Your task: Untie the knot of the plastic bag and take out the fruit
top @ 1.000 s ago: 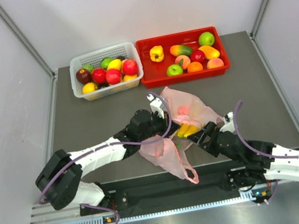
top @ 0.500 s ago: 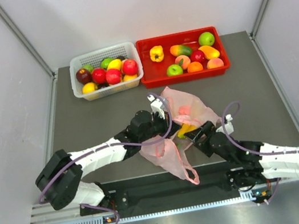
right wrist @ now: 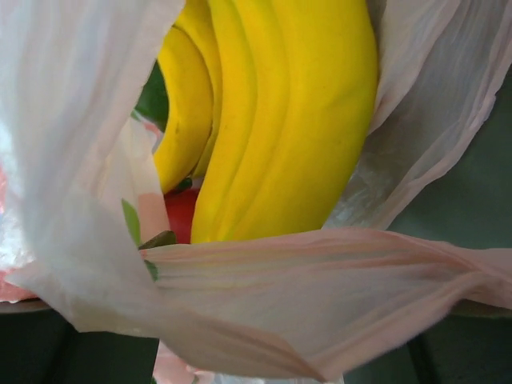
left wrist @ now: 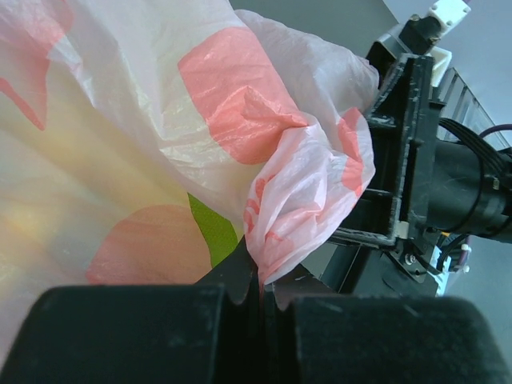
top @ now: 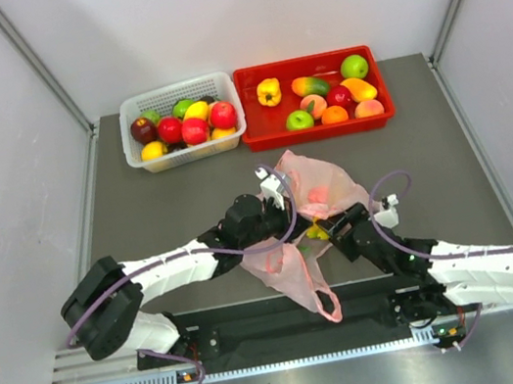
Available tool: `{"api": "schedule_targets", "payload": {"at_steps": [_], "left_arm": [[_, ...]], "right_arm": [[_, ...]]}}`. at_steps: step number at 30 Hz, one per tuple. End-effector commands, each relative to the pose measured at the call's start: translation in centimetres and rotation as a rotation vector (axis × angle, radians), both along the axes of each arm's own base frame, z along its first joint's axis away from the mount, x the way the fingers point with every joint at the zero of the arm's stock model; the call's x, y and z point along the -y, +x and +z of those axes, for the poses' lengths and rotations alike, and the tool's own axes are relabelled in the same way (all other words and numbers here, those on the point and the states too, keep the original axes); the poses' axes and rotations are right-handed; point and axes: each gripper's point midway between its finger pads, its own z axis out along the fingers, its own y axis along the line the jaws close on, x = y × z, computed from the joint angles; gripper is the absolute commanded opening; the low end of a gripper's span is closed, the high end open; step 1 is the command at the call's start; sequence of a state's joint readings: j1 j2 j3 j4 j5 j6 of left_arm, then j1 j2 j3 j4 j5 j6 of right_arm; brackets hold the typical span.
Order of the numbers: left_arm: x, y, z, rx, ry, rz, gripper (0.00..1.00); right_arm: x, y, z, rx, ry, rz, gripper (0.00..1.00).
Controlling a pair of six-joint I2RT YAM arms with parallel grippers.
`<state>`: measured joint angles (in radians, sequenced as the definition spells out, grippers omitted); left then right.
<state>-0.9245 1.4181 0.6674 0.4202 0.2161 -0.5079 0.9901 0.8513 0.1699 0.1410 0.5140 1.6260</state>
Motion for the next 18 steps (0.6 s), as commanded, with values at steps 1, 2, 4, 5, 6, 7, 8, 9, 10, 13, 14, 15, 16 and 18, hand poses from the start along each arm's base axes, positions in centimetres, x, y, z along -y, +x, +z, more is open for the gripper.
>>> {"api": "schedule_targets", "payload": {"at_steps": [1, 2, 4, 5, 6, 7, 8, 9, 10, 13, 14, 15, 16, 18], "left_arm": [[0.6, -0.3, 2.9, 0.048, -0.095, -0.018, 0.0], [0.7, -0.4, 2.9, 0.047, -0.095, -0.019, 0.0], [0.7, -0.4, 3.0, 0.049, -0.101, -0.021, 0.0], [0.7, -0.4, 3.1, 0.048, -0.103, -0.019, 0.0], [0.7, -0.5, 3.1, 0.049, -0.105, -0.022, 0.0], [0.7, -0.5, 3.2, 0.051, -0.105, -0.024, 0.0], [0.7, -0.5, 3.2, 0.05, -0.106, -0.022, 0.0], [0.6, -0.5, 3.2, 0.053, -0.104, -0.022, 0.0], [0.6, -0.5, 3.2, 0.053, -0.104, -0.02, 0.0], [0.4, -0.5, 2.9, 0.055, -0.095, -0.017, 0.0], [0.3, -0.5, 3.0, 0.056, -0.093, -0.015, 0.0], [0.2, -0.4, 2.9, 0.062, -0.087, -0.012, 0.0], [0.2, -0.4, 2.9, 0.064, -0.082, -0.007, 0.0], [-0.2, -0.3, 2.6, 0.074, -0.062, -0.004, 0.0]], "right_arm": [[-0.7, 0.9, 0.6, 0.017, 0.046, -0.001, 0.71], [-0.7, 0.9, -0.1, 0.002, 0.03, -0.002, 0.71], [-1.0, 1.1, -0.2, 0.001, 0.045, 0.008, 0.71], [-1.2, 1.0, -0.7, -0.012, 0.039, 0.018, 0.7], [-1.3, 1.0, -0.7, -0.014, 0.043, 0.022, 0.69], [-1.5, 1.2, -0.5, -0.004, 0.056, 0.027, 0.61], [-1.5, 1.2, -0.7, -0.008, 0.055, 0.031, 0.54], [-1.6, 1.2, -0.7, -0.002, 0.05, 0.037, 0.46], [-1.4, 1.4, -0.6, 0.003, 0.05, 0.034, 0.4], [-1.0, 1.4, -0.4, 0.021, 0.034, 0.047, 0.21], [-0.8, 1.2, -0.1, 0.024, 0.029, 0.052, 0.13], [-0.6, 1.2, 0.1, 0.037, 0.008, 0.06, 0.1], [-0.4, 1.3, 1.5, 0.068, 0.022, 0.058, 0.07], [0.7, 0.8, 0.9, 0.058, -0.065, 0.073, 0.04]]}}
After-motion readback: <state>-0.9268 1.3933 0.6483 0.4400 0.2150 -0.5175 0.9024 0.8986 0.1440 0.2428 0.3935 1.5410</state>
